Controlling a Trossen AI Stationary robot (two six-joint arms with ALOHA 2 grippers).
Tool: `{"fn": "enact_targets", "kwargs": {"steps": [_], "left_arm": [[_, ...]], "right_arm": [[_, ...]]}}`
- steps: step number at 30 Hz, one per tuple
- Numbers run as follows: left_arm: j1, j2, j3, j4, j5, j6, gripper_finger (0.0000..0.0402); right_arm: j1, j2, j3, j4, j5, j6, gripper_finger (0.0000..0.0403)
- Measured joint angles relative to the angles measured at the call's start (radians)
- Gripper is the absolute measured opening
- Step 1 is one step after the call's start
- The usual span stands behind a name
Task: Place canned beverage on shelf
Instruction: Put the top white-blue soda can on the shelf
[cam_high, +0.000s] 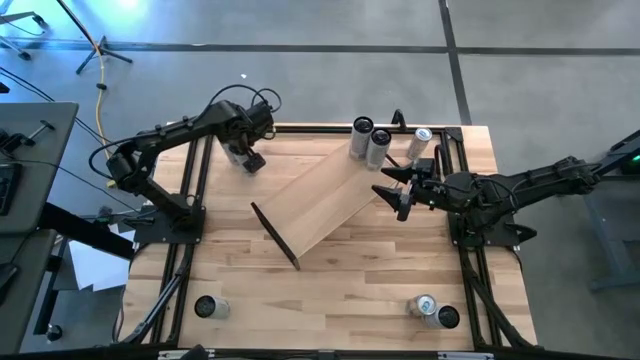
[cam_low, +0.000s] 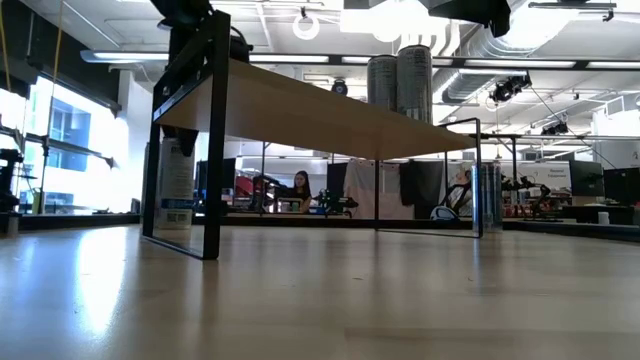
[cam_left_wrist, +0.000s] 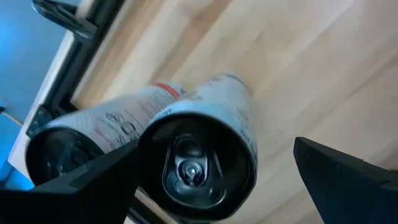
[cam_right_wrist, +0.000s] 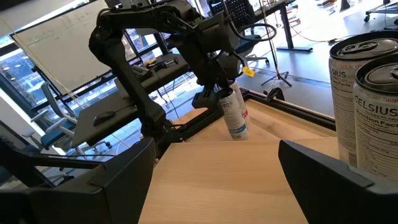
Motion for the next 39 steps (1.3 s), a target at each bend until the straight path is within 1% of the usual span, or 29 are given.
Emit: {"fn": "enact_targets", "kwargs": {"steps": [3,10,16,27,31,39], "left_arm": [[0.0,0.0,0.0,0.001,0.011,-0.003,0.0373],[-0.009,0.0,0.0,-0.008,0.091,-0.027,0.0361],[-0.023,0.0,0.0,0.0,0.108,-0.027,0.036],[-0.029,0.0,0.0,-0.001,0.107,-0.053,0.0356],[-0.028,0.0,0.0,-0.001,0.105,-0.061,0.0326],[-0.029,-0.001,0.002,0.001,0.102,-0.085,0.0217]], "right_arm": [[0.0,0.0,0.0,0.0,0.0,0.0,0.0328],[0.0,0.0,0.0,0.0,0.0,0.0,0.0328],[0.0,0.0,0.0,0.0,0.0,0.0,0.0328],[0.0,0.0,0.0,0.0,0.0,0.0,0.0328],[0.0,0.0,0.0,0.0,0.0,0.0,0.0328],[0.0,0.0,0.0,0.0,0.0,0.0,0.0328]]}}
